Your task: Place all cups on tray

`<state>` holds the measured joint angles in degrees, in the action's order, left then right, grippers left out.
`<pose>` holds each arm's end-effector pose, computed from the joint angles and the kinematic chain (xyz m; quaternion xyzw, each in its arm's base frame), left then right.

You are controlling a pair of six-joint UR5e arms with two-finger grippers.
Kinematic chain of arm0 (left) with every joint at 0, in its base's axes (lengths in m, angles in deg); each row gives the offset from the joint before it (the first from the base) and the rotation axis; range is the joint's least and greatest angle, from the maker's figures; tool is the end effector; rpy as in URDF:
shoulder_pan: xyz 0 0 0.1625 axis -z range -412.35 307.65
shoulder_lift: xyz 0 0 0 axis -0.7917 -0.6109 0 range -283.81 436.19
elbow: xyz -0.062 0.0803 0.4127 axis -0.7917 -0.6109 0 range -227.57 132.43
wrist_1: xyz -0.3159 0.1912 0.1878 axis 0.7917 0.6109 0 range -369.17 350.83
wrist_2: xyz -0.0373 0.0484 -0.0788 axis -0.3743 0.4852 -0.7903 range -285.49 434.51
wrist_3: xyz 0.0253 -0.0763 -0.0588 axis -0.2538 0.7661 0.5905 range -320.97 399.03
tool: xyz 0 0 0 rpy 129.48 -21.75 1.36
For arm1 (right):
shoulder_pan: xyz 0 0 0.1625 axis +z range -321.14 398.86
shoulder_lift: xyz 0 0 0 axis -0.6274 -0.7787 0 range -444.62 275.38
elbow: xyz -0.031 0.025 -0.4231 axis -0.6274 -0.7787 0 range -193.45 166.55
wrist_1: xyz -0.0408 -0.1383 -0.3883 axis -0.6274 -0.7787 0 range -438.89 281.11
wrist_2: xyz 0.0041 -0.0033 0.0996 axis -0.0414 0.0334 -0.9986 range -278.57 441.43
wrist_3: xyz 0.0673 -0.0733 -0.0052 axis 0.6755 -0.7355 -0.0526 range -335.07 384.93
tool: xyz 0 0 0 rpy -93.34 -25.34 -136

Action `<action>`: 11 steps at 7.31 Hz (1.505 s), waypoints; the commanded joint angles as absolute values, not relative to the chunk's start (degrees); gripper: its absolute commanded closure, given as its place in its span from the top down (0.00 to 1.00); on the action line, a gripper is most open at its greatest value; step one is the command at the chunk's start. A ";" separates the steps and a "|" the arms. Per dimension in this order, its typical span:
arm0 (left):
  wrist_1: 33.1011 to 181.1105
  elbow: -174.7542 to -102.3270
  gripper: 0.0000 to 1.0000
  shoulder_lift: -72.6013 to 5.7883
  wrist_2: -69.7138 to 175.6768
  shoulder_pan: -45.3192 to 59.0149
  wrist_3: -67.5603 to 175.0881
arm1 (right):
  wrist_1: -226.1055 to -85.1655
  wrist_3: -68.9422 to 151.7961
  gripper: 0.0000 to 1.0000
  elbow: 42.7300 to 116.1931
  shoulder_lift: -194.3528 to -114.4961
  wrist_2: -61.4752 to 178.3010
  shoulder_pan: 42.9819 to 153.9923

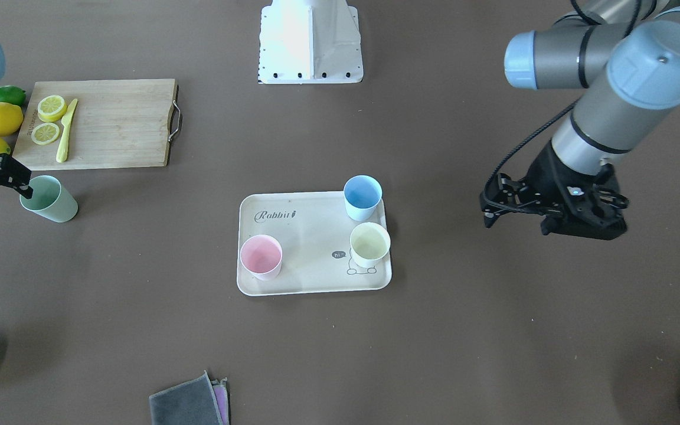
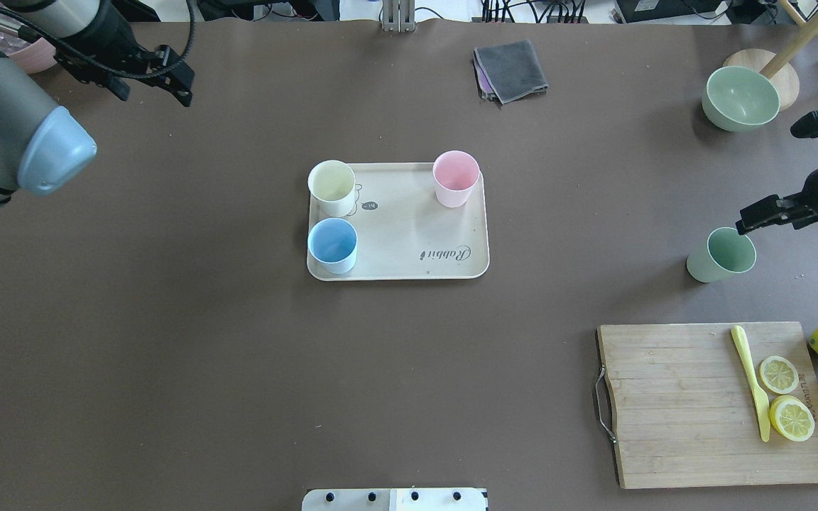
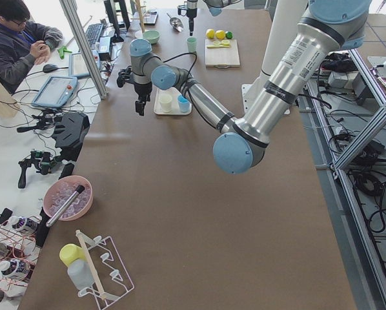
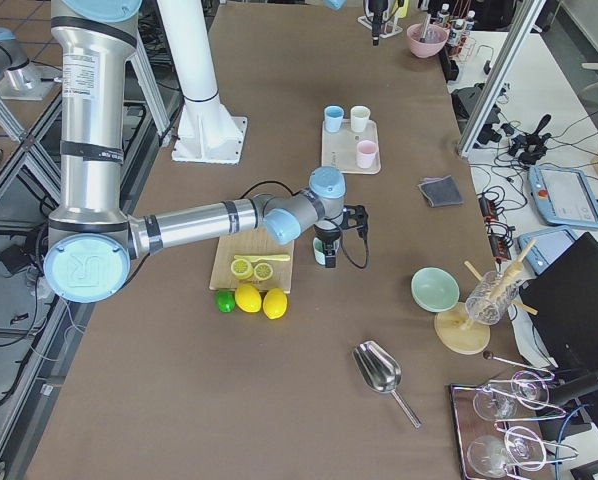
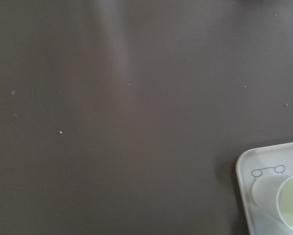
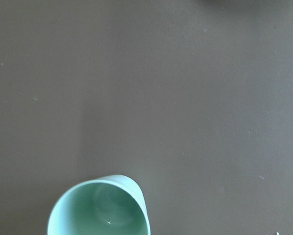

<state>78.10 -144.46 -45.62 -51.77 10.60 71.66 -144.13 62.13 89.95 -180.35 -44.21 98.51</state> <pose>0.2331 -0.6198 0.2849 0.1072 0.4029 0.0521 0.9075 -0.1745 -0.4470 0.5479 0.0575 -0.3921 -0.0306 0.9176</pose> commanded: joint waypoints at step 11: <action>78.36 -145.74 0.97 -43.70 -51.96 10.85 70.50 | -141.90 75.83 0.00 88.68 -170.97 -40.38 91.25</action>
